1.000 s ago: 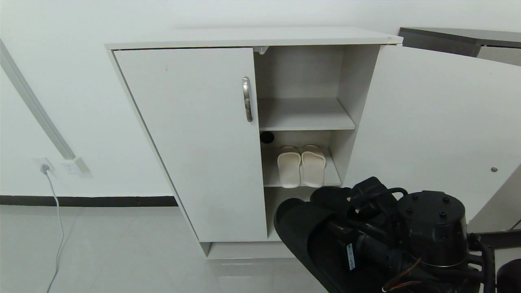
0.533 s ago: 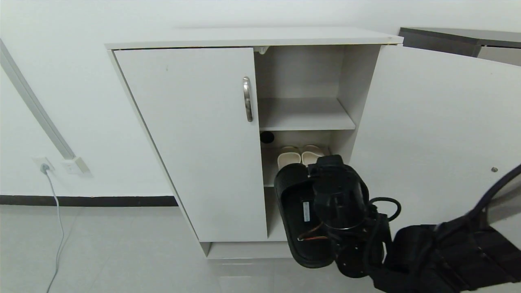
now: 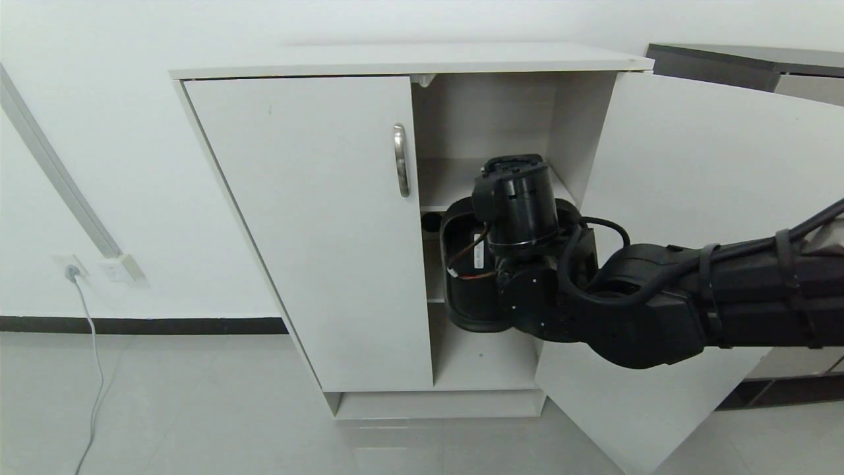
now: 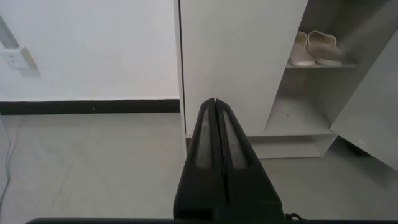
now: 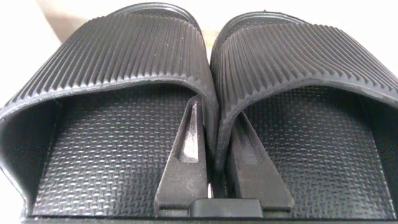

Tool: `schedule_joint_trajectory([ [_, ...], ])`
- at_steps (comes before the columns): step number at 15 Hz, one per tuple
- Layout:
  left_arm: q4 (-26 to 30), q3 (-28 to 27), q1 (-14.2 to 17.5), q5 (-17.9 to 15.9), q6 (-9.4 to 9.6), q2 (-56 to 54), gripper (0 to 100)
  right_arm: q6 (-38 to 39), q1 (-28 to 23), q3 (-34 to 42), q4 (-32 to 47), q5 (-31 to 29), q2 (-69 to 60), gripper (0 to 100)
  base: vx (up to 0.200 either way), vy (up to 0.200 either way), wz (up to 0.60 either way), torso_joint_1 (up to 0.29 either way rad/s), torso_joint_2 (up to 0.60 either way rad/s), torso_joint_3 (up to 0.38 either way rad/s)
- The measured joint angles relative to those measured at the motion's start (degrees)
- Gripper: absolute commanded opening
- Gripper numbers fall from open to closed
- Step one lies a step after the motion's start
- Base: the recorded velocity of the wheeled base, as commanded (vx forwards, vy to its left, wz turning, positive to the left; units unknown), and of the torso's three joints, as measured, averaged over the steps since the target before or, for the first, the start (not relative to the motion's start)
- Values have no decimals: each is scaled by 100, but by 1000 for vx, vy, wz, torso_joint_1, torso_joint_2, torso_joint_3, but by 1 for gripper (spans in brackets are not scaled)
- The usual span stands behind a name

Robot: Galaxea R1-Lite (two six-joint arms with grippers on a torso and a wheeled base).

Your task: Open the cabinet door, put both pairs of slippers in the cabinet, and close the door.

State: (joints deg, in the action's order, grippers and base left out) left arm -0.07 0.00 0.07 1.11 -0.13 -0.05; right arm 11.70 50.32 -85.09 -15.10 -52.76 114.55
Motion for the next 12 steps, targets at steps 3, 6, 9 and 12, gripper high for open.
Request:
schedule_joint_trajectory([
  [3,0,0,0,0,0,0,0,6,-51,-82,11,144,-63,0,0,0,0,0,0,0],
  [6,0,0,0,0,4,0,0,20,-61,-7,6,202,-83,0,67,0,0,1,1,1],
  [9,0,0,0,-11,6,0,0,50,-83,98,-24,276,-91,0,200,0,0,2,1,5],
  [12,7,0,0,-16,6,0,0,67,-151,135,-24,282,-96,0,200,0,0,7,4,5],
])
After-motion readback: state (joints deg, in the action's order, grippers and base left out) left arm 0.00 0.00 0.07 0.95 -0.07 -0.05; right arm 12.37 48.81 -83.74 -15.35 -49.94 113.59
